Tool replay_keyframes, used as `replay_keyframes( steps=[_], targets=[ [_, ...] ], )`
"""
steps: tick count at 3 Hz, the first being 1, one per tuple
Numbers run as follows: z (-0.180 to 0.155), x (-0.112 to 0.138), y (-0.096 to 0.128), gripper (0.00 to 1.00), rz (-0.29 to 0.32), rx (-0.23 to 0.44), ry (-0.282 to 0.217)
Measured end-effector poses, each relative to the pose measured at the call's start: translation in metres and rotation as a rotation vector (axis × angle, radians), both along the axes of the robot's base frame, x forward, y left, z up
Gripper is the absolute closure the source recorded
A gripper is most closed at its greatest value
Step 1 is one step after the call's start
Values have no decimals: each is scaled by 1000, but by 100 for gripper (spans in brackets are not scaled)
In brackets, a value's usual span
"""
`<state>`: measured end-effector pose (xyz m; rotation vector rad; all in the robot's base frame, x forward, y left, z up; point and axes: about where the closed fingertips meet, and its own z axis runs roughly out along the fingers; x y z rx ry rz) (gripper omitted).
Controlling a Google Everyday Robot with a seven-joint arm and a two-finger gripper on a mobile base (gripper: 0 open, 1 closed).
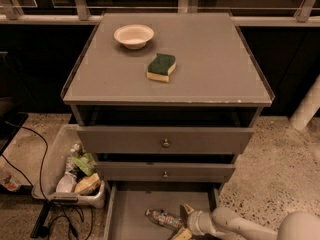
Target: Pick water bottle from bottom drawer and place on counter
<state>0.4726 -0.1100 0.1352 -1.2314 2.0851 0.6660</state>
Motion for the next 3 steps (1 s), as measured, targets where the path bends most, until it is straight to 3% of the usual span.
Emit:
replay_keyframes(
  steps=[1,2,3],
  targets=[
    [-10,-4,13,0,0,41,10],
    [-11,-5,14,17,0,44,12],
    [-11,-5,14,40,0,44,12]
  ],
)
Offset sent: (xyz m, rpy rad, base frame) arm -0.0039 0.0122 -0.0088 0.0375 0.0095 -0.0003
